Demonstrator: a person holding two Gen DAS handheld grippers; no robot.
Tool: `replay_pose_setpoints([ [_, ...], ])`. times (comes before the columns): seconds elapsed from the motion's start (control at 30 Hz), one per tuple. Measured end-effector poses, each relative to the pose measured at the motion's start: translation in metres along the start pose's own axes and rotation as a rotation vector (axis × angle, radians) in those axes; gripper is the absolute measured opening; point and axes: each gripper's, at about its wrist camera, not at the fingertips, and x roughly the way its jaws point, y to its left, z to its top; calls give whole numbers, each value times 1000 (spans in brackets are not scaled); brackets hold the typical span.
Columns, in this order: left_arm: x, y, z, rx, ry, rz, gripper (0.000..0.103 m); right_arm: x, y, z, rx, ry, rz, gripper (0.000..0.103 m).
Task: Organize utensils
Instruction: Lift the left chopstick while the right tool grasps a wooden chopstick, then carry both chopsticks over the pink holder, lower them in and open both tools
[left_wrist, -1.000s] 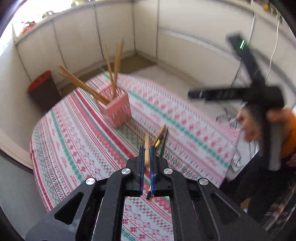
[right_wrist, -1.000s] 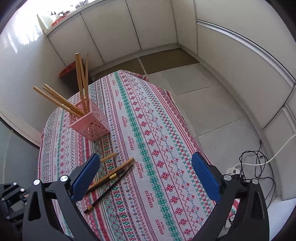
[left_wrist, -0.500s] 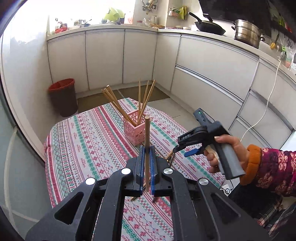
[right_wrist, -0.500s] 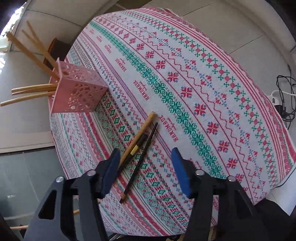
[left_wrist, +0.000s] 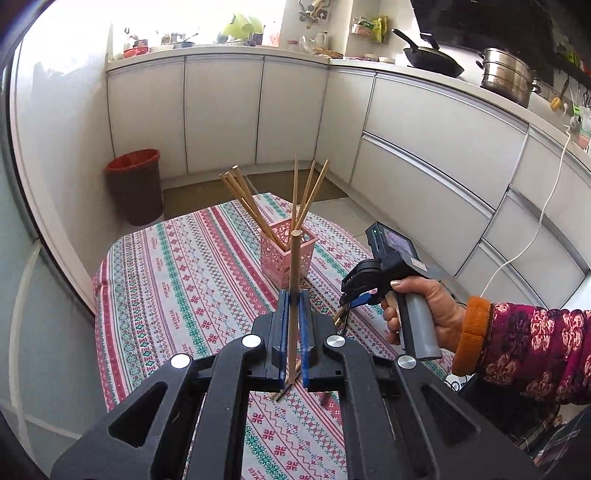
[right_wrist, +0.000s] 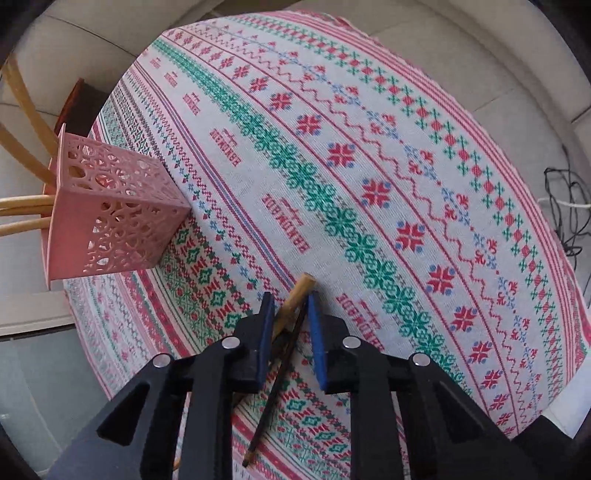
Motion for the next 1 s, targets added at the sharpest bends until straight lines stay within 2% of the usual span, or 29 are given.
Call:
replay_pose_setpoints([
  [0.07, 0, 1, 0, -4, -1, 1, 4, 0, 2, 0, -4, -19, 4, 12],
  [0.2, -3, 0, 1, -6, -7, 3, 5, -6, -7, 0, 2, -33, 71, 9],
  [0.4, -10, -3, 3, -10, -29, 5, 5, -53, -15, -15, -61, -118, 151, 8],
  [0.6, -16, -12, 7, 3, -54, -5, 5, -104, -16, -32, -170, -236, 287, 8],
  [0.7, -18, -14, 9, 6, -63, -10, 5, -122, -15, -42, -214, -294, 283, 6],
  [0.77, -19, -15, 9, 6, -69, -12, 5, -131, -19, -49, -220, -314, 267, 1],
  [0.87, -23, -17, 11, 4, -83, -17, 5, -145, -26, -55, -212, -336, 288, 0],
  [0.93, -24, -17, 12, 7, -89, -25, 5, -151, -29, -58, -219, -317, 292, 0],
  [1.0, -23, -18, 12, 7, -86, -25, 5, -145, -30, -55, -188, -251, 252, 5],
])
